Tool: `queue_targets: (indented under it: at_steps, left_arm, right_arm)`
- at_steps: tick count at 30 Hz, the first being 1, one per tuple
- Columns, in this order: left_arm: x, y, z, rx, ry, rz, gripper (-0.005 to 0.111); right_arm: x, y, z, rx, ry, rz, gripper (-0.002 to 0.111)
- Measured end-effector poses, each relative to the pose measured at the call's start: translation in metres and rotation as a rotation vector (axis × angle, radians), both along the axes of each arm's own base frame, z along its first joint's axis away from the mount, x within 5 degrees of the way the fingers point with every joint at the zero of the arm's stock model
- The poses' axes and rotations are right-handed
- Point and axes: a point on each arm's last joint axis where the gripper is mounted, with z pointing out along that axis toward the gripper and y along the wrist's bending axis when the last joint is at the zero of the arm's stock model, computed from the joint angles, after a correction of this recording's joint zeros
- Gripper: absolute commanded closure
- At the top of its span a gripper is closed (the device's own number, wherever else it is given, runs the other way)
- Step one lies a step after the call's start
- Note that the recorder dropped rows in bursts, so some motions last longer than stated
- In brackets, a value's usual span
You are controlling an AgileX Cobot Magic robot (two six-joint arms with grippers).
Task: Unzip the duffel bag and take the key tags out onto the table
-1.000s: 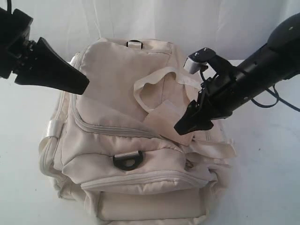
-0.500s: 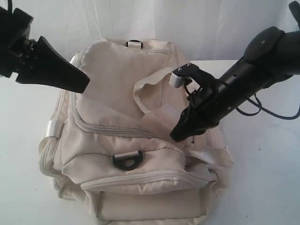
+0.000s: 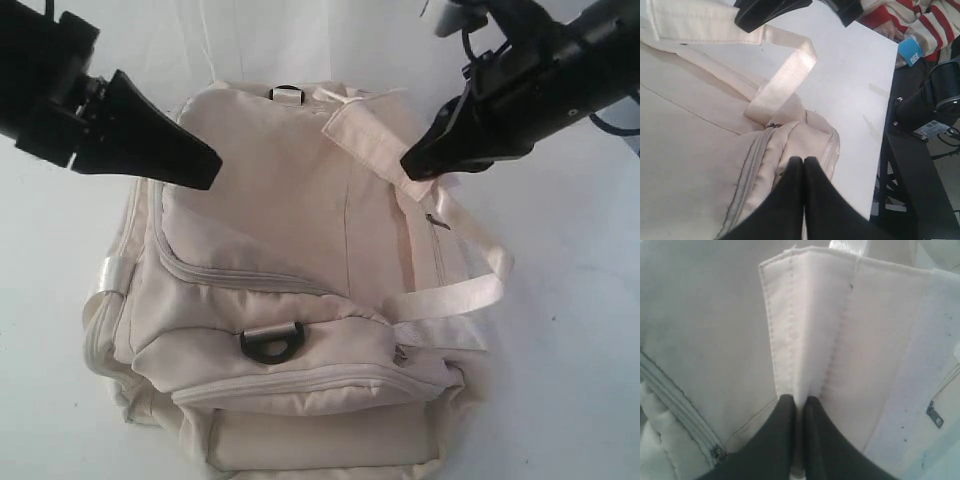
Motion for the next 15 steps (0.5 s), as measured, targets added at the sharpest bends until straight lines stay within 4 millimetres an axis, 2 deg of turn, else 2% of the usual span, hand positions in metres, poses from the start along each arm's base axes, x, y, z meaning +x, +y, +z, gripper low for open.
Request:
queue_targets:
  at_steps: [1, 3, 6, 8, 10, 15]
  left_arm:
    - [-0.001, -0.002, 0.0, -0.002, 0.002, -0.007, 0.107]
    - [-0.002, -0.012, -0.004, 0.001, 0.012, -0.041, 0.107]
    - [-0.006, -0.02, -0.006, 0.002, 0.015, -0.073, 0.107]
    - [-0.009, -0.023, -0.005, -0.003, 0.018, -0.089, 0.107]
    - [-0.01, -0.026, -0.005, -0.006, 0.011, -0.091, 0.107]
    - [-0.003, -0.038, -0.008, -0.017, -0.005, -0.045, 0.107]
  right_arm:
    - [0.001, -0.001, -0.003, -0.01, -0.004, -0.006, 0.108]
    - [0.01, -0.003, -0.02, -0.063, -0.017, -0.042, 0.099]
    - [0.021, -0.006, -0.044, -0.14, 0.021, -0.098, 0.059]
    - [0.025, -0.009, -0.051, -0.191, 0.035, -0.134, 0.044]
    - [0.025, -0.012, -0.052, -0.211, 0.04, -0.156, 0.046]
    - [0.005, -0.017, -0.031, -0.213, 0.092, -0.139, 0.049]
